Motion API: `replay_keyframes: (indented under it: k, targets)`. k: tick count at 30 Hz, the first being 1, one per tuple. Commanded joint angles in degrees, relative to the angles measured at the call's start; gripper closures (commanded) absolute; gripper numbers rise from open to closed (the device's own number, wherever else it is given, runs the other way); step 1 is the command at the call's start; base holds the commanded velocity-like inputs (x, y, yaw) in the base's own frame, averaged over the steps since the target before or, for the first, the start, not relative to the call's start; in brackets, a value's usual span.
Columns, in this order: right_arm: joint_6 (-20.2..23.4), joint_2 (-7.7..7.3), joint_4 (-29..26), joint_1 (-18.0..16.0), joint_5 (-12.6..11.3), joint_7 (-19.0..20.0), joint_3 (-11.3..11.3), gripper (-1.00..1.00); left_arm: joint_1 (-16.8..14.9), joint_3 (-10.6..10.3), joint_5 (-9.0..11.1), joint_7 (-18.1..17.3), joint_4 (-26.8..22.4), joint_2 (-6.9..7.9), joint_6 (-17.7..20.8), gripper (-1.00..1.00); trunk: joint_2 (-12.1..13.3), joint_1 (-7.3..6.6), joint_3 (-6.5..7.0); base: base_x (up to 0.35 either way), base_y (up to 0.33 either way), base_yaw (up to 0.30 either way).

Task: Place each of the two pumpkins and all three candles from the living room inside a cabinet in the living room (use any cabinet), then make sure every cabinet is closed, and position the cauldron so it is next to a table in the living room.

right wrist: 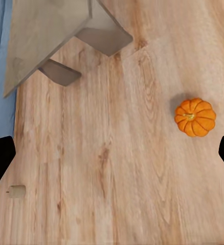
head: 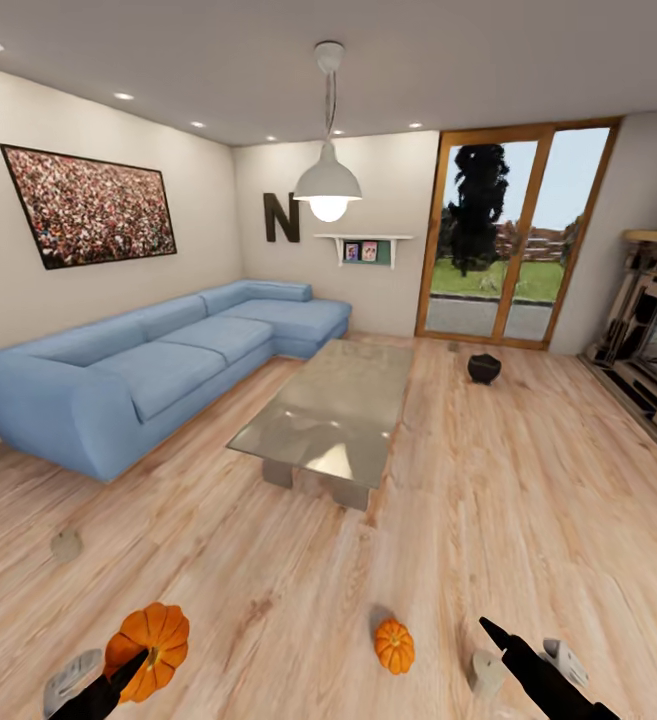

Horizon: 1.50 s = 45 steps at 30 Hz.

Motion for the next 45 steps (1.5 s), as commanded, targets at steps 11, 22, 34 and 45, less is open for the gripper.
replay_keyframes:
  k: [11,22,34,45]
  targets:
    - [0.49,0.06,-0.02,-0.07,-0.4,0.02,-0.24,-1.0,-0.03,0.13,0.74,-0.21,-0.02,0.0,0.48,1.0,-0.04,0.03,-0.06,0.264,0.192,-0.287]
    - [-1.79,0.14,-0.02,-0.07,0.02,-0.49,0.02,-1.0,-0.03,0.1,0.74,-0.21,-0.02,0.0,0.41,1.0,-0.04,0.03,-0.06,0.264,0.195,-0.166]
    - [-3.02,0.14,-0.07,-0.07,-0.51,-0.16,-0.56,-1.0,-0.03,0.1,0.74,-0.21,-0.02,0.0,0.39,1.0,-0.04,0.03,-0.06,0.242,0.179,-0.004]
    - [-3.18,0.15,-0.09,-0.07,-0.59,-0.17,-0.63,-1.0,-0.03,0.15,0.74,-0.21,-0.02,0.0,0.39,1.0,-0.04,0.03,-0.06,0.066,0.04,0.0]
